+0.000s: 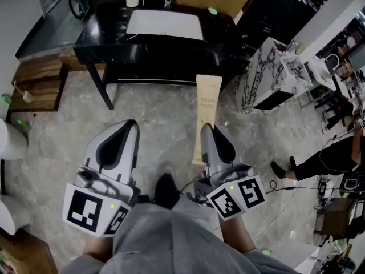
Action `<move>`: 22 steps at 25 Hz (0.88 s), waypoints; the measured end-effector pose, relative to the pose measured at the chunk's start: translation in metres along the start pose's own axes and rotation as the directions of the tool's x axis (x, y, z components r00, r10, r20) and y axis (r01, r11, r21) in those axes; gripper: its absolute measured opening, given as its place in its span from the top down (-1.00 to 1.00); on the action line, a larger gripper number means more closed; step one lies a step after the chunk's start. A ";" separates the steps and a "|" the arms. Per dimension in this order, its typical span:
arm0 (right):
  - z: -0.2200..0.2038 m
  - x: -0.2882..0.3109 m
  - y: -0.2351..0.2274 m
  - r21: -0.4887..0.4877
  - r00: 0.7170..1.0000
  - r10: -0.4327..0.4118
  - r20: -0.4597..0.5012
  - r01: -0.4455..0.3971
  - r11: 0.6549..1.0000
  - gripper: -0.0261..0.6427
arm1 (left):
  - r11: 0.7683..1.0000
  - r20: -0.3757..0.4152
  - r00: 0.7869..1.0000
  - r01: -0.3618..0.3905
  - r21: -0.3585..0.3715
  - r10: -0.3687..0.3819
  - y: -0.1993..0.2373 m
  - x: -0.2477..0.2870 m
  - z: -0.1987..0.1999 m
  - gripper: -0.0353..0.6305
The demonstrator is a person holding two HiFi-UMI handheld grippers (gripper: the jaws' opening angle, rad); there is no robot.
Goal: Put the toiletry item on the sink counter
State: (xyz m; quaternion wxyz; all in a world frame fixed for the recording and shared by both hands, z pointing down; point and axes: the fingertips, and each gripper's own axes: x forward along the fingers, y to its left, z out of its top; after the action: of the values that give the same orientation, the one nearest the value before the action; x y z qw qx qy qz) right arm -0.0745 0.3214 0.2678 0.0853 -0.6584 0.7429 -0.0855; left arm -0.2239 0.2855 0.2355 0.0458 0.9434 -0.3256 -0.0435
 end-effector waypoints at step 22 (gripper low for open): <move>0.051 0.142 -0.128 -0.009 0.994 0.106 0.031 -0.105 0.994 0.89 | 0.993 0.065 0.991 -0.118 0.027 0.116 0.042 0.175 0.022 0.88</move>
State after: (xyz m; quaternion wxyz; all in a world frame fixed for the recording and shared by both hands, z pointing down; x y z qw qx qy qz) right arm 0.0441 0.1641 0.2467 0.0989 -0.6198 0.7755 -0.0680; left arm -0.1146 0.1432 0.2091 0.0232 0.9213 -0.3825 -0.0656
